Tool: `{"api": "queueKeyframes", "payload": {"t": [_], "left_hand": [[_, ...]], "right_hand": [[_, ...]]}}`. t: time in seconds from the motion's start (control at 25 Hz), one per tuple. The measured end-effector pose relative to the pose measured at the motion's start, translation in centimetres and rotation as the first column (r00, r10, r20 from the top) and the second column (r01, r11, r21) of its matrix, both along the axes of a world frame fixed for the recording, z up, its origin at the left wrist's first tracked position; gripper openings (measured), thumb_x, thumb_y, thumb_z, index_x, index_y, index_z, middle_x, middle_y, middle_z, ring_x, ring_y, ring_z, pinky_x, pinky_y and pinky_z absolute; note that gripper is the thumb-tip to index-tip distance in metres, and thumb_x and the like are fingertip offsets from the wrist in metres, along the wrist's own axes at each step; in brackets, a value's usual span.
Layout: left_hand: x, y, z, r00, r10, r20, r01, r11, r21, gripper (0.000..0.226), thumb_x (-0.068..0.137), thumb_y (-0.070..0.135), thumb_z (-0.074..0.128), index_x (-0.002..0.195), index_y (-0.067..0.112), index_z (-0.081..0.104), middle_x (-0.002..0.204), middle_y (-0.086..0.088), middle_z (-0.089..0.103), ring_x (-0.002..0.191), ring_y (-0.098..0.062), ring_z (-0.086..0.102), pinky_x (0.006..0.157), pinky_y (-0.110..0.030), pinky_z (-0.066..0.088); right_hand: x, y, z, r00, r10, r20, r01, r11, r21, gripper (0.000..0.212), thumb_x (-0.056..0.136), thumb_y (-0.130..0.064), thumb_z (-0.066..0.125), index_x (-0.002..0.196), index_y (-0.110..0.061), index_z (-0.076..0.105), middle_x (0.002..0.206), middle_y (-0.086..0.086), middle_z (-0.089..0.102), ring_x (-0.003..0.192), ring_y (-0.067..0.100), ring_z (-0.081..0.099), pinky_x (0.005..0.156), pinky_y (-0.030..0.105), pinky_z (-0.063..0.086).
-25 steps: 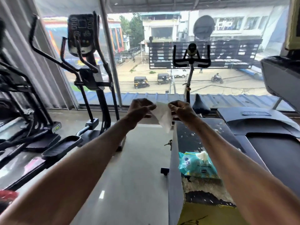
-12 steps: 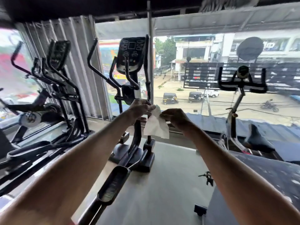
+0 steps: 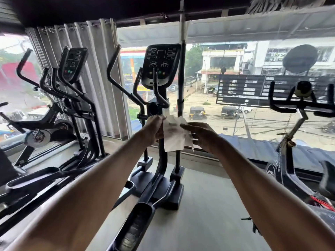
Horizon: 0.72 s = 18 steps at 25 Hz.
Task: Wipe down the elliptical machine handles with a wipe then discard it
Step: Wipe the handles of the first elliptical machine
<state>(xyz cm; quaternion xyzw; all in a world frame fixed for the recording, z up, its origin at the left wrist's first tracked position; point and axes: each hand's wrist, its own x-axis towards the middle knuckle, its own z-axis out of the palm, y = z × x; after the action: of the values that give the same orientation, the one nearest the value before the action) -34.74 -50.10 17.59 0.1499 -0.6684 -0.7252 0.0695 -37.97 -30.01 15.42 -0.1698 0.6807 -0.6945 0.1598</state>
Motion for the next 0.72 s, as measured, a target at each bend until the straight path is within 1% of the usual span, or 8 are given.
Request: {"api": "queueKeyframes", "payload": {"t": [0.12, 0.16, 0.24, 0.36, 0.44, 0.52, 0.6, 0.72], "left_hand": [[-4.3, -1.4, -0.2, 0.997, -0.046, -0.062, 0.047, 0.999, 0.015, 0.032, 0.097, 0.024, 0.066, 0.123, 0.006, 0.063, 0.101, -0.010, 0.071, 0.089, -0.026, 0.071, 0.066, -0.035, 0.059], [-5.5, -1.7, -0.3, 0.991, -0.081, -0.103, 0.083, 0.997, 0.010, 0.034, 0.092, 0.019, 0.073, 0.122, 0.004, 0.064, 0.101, -0.009, 0.073, 0.087, -0.024, 0.073, 0.065, -0.033, 0.060], [-8.6, -2.5, -0.7, 0.977, -0.118, -0.177, 0.115, 0.993, -0.031, 0.039, 0.081, 0.002, 0.081, 0.117, -0.001, 0.067, 0.103, -0.010, 0.077, 0.090, -0.026, 0.075, 0.068, -0.032, 0.062], [-14.6, -4.1, -0.4, 0.966, -0.017, -0.258, -0.033, 0.982, -0.187, 0.025, 0.076, -0.013, 0.078, 0.087, 0.009, 0.072, 0.073, 0.004, 0.076, 0.070, -0.020, 0.070, 0.071, -0.039, 0.061], [-18.6, -5.1, 0.6, 0.948, 0.049, -0.314, -0.152, 0.938, -0.313, 0.032, 0.077, -0.014, 0.075, 0.074, 0.018, 0.072, 0.064, 0.011, 0.071, 0.066, -0.015, 0.064, 0.072, -0.037, 0.057], [-21.6, -5.9, 1.3, 0.924, 0.074, -0.375, -0.229, 0.893, -0.386, 0.046, 0.076, -0.021, 0.060, 0.068, 0.022, 0.074, 0.072, 0.009, 0.074, 0.072, -0.012, 0.065, 0.069, -0.028, 0.055], [-24.2, -6.8, 1.9, 0.901, 0.073, -0.428, -0.278, 0.854, -0.440, 0.057, 0.069, -0.025, 0.042, 0.070, 0.020, 0.076, 0.085, 0.000, 0.076, 0.078, -0.007, 0.068, 0.070, -0.020, 0.053], [-27.5, -8.4, 1.7, 0.883, 0.086, -0.462, -0.301, 0.859, -0.414, 0.060, 0.066, -0.027, 0.039, 0.077, 0.017, 0.078, 0.092, -0.001, 0.077, 0.088, -0.009, 0.070, 0.075, -0.016, 0.054]], "right_hand": [[-4.7, -2.2, 0.4, 0.985, -0.105, -0.136, 0.103, 0.994, -0.022, 0.025, 0.077, -0.008, 0.083, 0.099, 0.002, 0.075, 0.081, 0.015, 0.072, 0.067, 0.021, 0.067, 0.068, 0.033, 0.054], [-6.3, -3.0, 0.7, 0.980, -0.139, -0.143, 0.135, 0.990, -0.038, 0.024, 0.078, -0.006, 0.083, 0.098, 0.004, 0.073, 0.078, 0.013, 0.071, 0.061, 0.019, 0.066, 0.063, 0.030, 0.054], [-10.1, -4.4, 1.0, 0.973, -0.194, -0.127, 0.184, 0.979, -0.086, 0.025, 0.078, -0.005, 0.083, 0.099, 0.005, 0.072, 0.082, 0.013, 0.072, 0.062, 0.019, 0.067, 0.061, 0.030, 0.055], [-16.5, -5.9, 1.4, 0.974, -0.183, -0.137, 0.173, 0.982, -0.077, 0.028, 0.077, -0.003, 0.083, 0.101, 0.004, 0.071, 0.088, 0.014, 0.073, 0.072, 0.022, 0.069, 0.067, 0.034, 0.059], [-20.6, -6.8, 1.9, 0.982, -0.121, -0.142, 0.115, 0.992, -0.052, 0.032, 0.077, 0.003, 0.081, 0.106, 0.007, 0.068, 0.092, 0.013, 0.073, 0.076, 0.021, 0.071, 0.065, 0.030, 0.060], [-23.9, -7.4, 2.6, 0.975, -0.117, -0.188, 0.114, 0.993, -0.025, 0.028, 0.080, 0.010, 0.075, 0.107, 0.007, 0.066, 0.092, 0.011, 0.072, 0.077, 0.022, 0.071, 0.063, 0.028, 0.060], [-27.0, -8.2, 3.3, 0.963, -0.142, -0.227, 0.140, 0.990, -0.028, 0.025, 0.082, 0.017, 0.067, 0.099, -0.001, 0.067, 0.086, 0.008, 0.071, 0.074, 0.021, 0.070, 0.061, 0.029, 0.061], [-30.4, -9.2, 3.5, 0.960, -0.152, -0.237, 0.150, 0.988, -0.028, 0.030, 0.085, 0.020, 0.059, 0.083, -0.008, 0.068, 0.083, 0.003, 0.072, 0.075, 0.018, 0.072, 0.059, 0.027, 0.059]]}}
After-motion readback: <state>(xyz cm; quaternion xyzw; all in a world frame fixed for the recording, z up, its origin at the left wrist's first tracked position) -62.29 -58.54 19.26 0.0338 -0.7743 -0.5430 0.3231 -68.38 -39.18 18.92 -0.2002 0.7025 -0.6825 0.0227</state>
